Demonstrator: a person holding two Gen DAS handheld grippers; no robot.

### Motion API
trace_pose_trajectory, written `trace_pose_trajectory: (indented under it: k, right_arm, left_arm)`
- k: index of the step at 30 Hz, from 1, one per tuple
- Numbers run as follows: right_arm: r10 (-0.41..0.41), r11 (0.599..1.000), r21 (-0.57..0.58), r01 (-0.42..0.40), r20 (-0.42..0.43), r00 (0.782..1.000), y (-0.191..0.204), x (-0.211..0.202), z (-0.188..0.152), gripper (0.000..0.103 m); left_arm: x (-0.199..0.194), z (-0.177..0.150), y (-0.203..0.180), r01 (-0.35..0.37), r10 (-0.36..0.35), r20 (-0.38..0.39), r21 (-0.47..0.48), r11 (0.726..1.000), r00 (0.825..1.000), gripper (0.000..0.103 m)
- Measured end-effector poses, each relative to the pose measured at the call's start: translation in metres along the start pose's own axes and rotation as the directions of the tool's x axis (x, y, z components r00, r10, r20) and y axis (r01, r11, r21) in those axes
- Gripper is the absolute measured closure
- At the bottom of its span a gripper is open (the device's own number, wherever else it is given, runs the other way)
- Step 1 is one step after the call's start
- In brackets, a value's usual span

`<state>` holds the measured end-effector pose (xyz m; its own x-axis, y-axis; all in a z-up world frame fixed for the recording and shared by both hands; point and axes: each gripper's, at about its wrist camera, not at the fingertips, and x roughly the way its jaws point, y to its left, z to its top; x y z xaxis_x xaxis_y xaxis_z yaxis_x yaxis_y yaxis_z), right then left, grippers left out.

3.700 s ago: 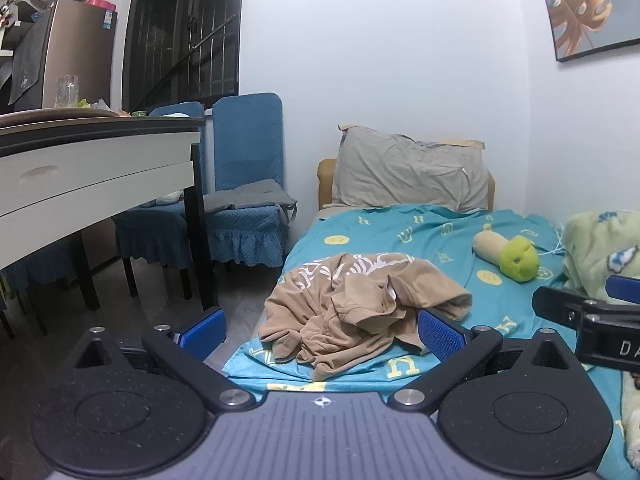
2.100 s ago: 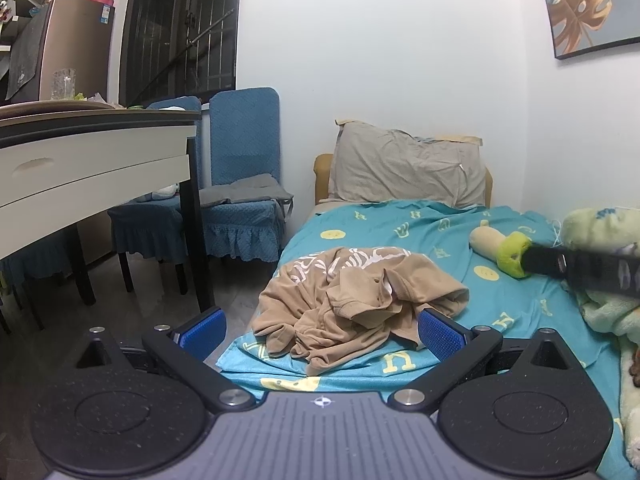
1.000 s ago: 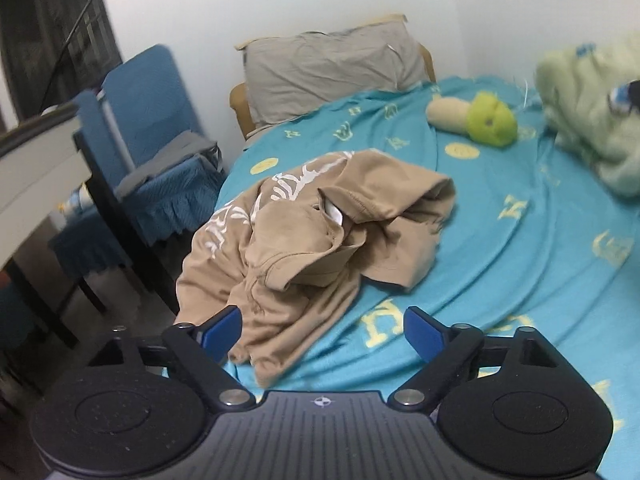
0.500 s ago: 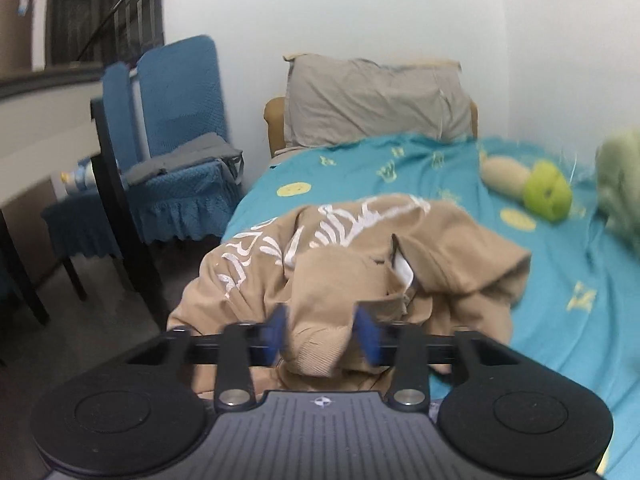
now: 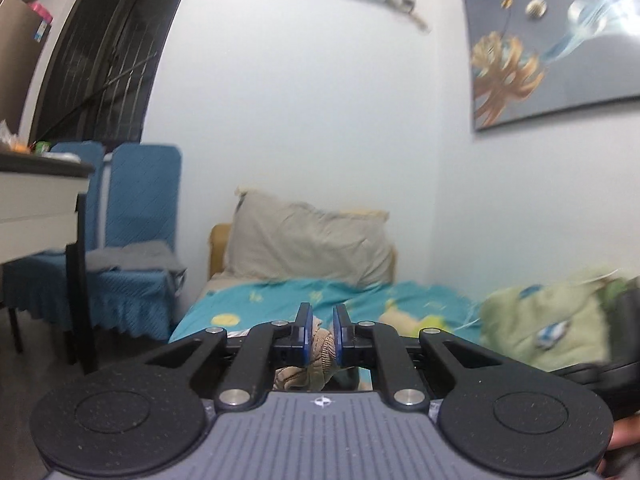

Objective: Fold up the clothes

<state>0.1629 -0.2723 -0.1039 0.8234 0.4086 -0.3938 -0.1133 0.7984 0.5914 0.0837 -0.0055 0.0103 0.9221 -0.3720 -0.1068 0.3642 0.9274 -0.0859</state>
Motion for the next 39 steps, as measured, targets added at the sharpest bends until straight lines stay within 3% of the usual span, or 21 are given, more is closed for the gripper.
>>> trace_pose_trajectory:
  k: [3, 4, 6, 8, 10, 14, 17, 21, 25, 29, 31, 34, 38, 39]
  right_arm:
    - [0.097, 0.995, -0.015, -0.097, -0.001, 0.995, 0.013, -0.004, -0.006, 0.081]
    - [0.131, 0.991, -0.024, -0.131, -0.006, 0.991, 0.018, -0.004, -0.009, 0.076]
    - [0.178, 0.982, -0.055, -0.180, -0.031, 0.984, 0.031, -0.003, -0.015, 0.064]
    - [0.180, 0.974, -0.123, -0.188, -0.078, 0.981, 0.047, 0.003, -0.027, 0.042]
    - [0.127, 0.965, -0.216, -0.146, -0.100, 0.987, 0.058, 0.011, -0.037, 0.039]
    - [0.041, 0.976, -0.209, -0.055, -0.068, 0.997, 0.059, 0.025, -0.039, 0.039]
    - [-0.053, 0.989, -0.142, 0.053, -0.001, 0.999, 0.046, 0.025, -0.028, 0.039]
    - [-0.183, 0.982, -0.050, 0.183, 0.003, 0.983, 0.022, 0.021, -0.011, 0.039]
    - [-0.291, 0.955, -0.077, 0.286, -0.050, 0.956, 0.008, 0.025, -0.004, 0.039]
    - [-0.365, 0.928, -0.134, 0.347, -0.146, 0.919, -0.002, 0.034, -0.009, 0.019]
    - [-0.389, 0.921, -0.110, 0.375, -0.181, 0.903, -0.011, 0.038, -0.013, 0.019]
    - [-0.381, 0.924, -0.060, 0.378, -0.223, 0.897, -0.020, 0.038, -0.016, 0.019]
    - [-0.468, 0.883, -0.117, 0.455, -0.148, 0.871, -0.011, 0.025, -0.024, 0.020]
    - [-0.467, 0.883, -0.096, 0.459, -0.095, 0.879, -0.009, 0.017, -0.022, 0.023]
  left_arm:
    - [-0.029, 0.009, -0.008, 0.042, -0.041, 0.045, -0.026, 0.999, 0.998, 0.092]
    - [-0.036, 0.011, -0.009, 0.052, -0.049, 0.061, -0.034, 0.998, 0.997, 0.092]
    - [-0.044, 0.013, -0.008, 0.064, -0.060, 0.079, -0.049, 0.997, 0.995, 0.092]
    - [-0.050, 0.014, -0.006, 0.074, -0.068, 0.092, -0.064, 0.995, 0.993, 0.092]
    - [-0.051, 0.013, -0.001, 0.072, -0.065, 0.094, -0.077, 0.994, 0.993, 0.092]
    - [-0.042, 0.005, 0.016, 0.051, -0.045, 0.061, -0.104, 0.993, 0.997, 0.092]
    - [-0.024, -0.006, 0.023, 0.034, -0.033, 0.014, -0.096, 0.995, 0.999, 0.092]
    - [0.006, -0.031, 0.023, -0.009, 0.004, -0.088, -0.058, 0.998, 0.996, 0.092]
    - [0.023, -0.045, 0.018, -0.019, 0.012, -0.151, -0.044, 0.999, 0.988, 0.092]
    - [0.017, -0.038, 0.017, -0.015, 0.004, -0.118, -0.088, 0.996, 0.993, 0.092]
    - [0.007, -0.028, 0.016, -0.013, 0.005, -0.075, -0.111, 0.994, 0.997, 0.092]
    - [-0.007, -0.012, 0.015, -0.021, 0.020, -0.004, -0.131, 0.991, 1.000, 0.092]
    - [-0.019, -0.001, 0.024, -0.045, 0.055, 0.053, -0.167, 0.985, 0.997, 0.092]
    - [-0.020, 0.000, 0.027, -0.050, 0.060, 0.054, -0.177, 0.983, 0.997, 0.092]
